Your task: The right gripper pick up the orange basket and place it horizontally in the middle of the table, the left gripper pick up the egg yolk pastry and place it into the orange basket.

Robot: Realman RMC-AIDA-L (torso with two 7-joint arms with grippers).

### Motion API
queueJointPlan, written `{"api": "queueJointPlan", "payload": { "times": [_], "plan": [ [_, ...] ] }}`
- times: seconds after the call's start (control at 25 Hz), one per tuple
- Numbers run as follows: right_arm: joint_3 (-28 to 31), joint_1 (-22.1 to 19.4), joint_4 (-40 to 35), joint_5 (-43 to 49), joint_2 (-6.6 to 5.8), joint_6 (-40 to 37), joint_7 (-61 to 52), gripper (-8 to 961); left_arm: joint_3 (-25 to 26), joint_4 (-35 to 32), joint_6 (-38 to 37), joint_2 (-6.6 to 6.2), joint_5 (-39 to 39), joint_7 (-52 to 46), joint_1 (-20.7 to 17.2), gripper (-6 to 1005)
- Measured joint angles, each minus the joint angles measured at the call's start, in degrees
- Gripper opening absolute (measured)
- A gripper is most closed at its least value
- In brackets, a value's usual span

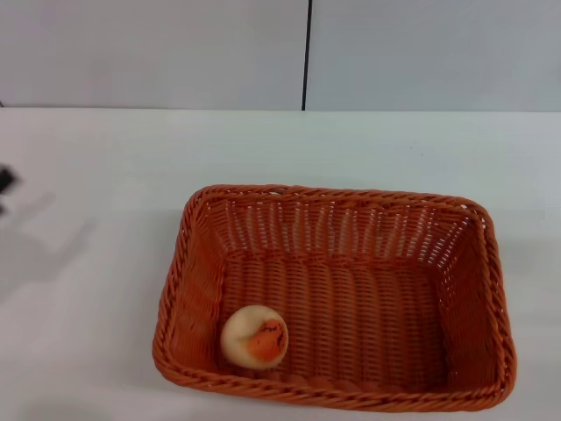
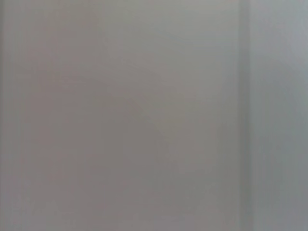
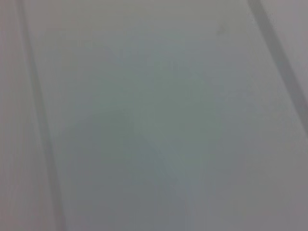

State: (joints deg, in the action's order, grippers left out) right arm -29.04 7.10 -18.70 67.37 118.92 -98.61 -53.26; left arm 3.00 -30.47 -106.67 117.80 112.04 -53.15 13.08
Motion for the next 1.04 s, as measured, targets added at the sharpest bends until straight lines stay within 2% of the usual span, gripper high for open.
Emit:
{"api": "queueJointPlan", "payload": {
  "times": [0.24, 0.4, 0.68, 1.04],
  "plan": [
    [9.83, 1.18, 7.58, -0.08, 0.0, 0.2, 11.52, 537, 16.43, 6.88, 2.89, 0.06, -0.82, 8.65, -3.79, 846],
    [13.07, 3.57, 11.95, -0.16, 0.07, 0.52, 21.39, 537, 22.47, 12.01, 5.75, 0.23, -0.83, 12.82, -5.64, 845],
    [14.08, 6.39, 13.08, -0.21, 0.08, 4.01, 26.41, 537, 23.96, 15.65, 11.24, 0.31, -0.83, 13.37, -6.71, 845],
    [14.1, 6.51, 14.46, -0.23, 0.22, 5.37, 26.53, 537, 23.64, 17.65, 13.16, 0.37, -0.52, 13.8, -6.51, 844]
  ]
}}
